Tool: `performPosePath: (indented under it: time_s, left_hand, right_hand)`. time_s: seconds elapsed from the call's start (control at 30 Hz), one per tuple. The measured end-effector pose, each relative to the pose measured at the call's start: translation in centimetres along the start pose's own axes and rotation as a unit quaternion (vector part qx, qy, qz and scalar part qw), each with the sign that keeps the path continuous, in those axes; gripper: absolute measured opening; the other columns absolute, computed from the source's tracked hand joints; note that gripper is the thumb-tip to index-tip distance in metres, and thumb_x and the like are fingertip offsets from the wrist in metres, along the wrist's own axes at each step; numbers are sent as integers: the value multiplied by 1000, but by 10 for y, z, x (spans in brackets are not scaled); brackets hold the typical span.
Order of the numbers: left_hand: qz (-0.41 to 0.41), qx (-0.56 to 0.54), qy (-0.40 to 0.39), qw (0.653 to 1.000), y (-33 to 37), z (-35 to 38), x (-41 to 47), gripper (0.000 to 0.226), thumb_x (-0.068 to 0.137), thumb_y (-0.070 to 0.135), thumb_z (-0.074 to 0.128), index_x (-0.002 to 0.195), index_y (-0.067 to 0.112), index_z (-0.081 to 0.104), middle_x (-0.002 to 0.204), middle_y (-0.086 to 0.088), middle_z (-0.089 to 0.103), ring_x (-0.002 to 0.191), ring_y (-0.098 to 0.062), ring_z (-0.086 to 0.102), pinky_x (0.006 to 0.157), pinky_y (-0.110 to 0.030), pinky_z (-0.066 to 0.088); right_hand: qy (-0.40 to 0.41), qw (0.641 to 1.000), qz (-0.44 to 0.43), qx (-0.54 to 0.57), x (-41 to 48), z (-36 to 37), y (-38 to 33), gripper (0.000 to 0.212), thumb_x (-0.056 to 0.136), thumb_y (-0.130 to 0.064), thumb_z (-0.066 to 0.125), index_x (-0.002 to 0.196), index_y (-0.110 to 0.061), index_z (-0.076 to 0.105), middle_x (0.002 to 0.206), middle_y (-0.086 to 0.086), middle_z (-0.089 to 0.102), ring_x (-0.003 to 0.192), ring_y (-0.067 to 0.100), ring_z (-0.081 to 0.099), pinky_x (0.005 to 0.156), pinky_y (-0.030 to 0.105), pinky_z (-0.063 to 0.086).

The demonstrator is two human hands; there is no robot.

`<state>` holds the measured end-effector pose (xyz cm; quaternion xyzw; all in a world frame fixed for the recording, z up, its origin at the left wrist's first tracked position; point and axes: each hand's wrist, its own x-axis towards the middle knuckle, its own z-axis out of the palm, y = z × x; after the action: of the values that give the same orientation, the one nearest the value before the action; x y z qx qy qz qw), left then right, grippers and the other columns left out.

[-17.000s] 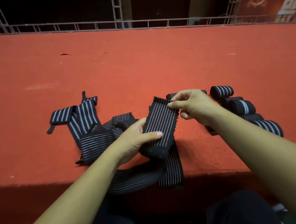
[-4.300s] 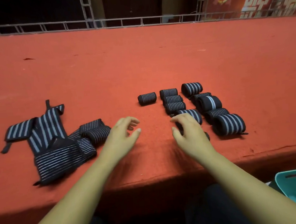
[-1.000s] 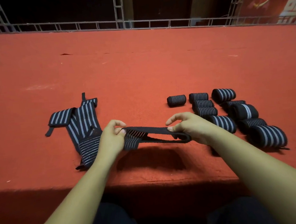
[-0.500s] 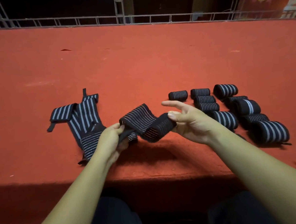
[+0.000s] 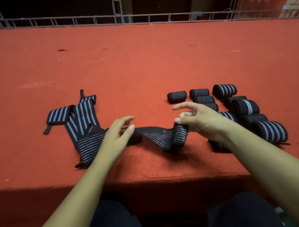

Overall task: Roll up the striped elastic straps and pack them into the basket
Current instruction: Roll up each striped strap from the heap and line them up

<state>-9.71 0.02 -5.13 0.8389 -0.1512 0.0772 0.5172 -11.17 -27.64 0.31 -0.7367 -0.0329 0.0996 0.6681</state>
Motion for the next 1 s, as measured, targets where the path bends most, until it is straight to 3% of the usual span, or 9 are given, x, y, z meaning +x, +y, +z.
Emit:
performPosePath:
  time_s: [0.1,0.23,0.4,0.53,0.6,0.67,0.8,0.9,1.0]
  left_hand:
    - [35,-61,-84,994,27,13,3,41,99,38,57,135,20,57,135,11,59,121,14,50,98,-2,33]
    - [46,-87,-193,976,34,28,5,46,92,45,65,133,26,56,136,14,58,128,7,50,105,-14,39]
    - [50,-158,-163,973,24,33,2,25,85,43,67,96,21,64,108,-13,61,98,-12,59,89,-31,46]
    - [37,-239,-121,963,27,34,-3,16,95,18,59,84,15,49,74,-2,48,70,-7,45,65,-21,37]
    - [-8,-296,-81,952,28,29,0,15,93,23,55,84,15,45,67,-7,46,61,-11,44,57,-29,27]
    - [-37,-314,-69,946,25,23,3,18,92,29,55,87,18,43,69,-14,59,62,-22,53,58,-36,20]
    - [-36,-274,-47,960,16,19,5,20,99,21,56,81,21,48,64,-9,37,57,-18,35,56,-34,24]
    - [-64,-249,36,966,6,15,9,19,91,24,57,73,27,51,63,-8,38,60,-20,33,60,-38,30]
    - [-99,-194,88,972,-11,8,11,25,96,21,59,73,24,50,67,-10,40,64,-23,35,61,-39,31]
  right_hand:
    - [-35,999,-24,-4,-1,16,-6,46,82,0,75,125,-10,61,74,4,59,75,19,58,75,33,45]
    - [-76,994,-28,77,-1,27,-17,55,75,-6,77,127,-9,60,74,5,59,71,18,60,69,30,49]
    - [-91,992,-25,84,-6,29,-20,55,74,-9,77,126,-8,59,81,6,67,70,16,65,64,27,52]
    - [-65,998,-3,18,-4,30,-14,39,74,-32,86,106,-18,71,80,4,65,72,22,52,64,30,42]
    - [-56,998,9,-35,-4,29,-11,33,72,-45,84,91,-20,74,82,10,62,77,26,48,66,33,35]
    - [-83,996,22,-25,-6,27,-8,27,79,-38,81,88,-14,73,80,10,64,75,26,52,69,35,38]
    - [-152,986,52,45,-10,13,-5,13,79,-11,77,89,-10,69,85,9,69,76,20,65,73,30,53]
    - [-168,981,92,-37,-10,5,-1,15,81,-7,78,91,-8,67,87,9,70,79,19,67,75,33,57]
    - [-114,982,118,-95,-10,-1,5,15,86,-8,74,97,-9,66,90,9,71,77,20,67,70,33,58]
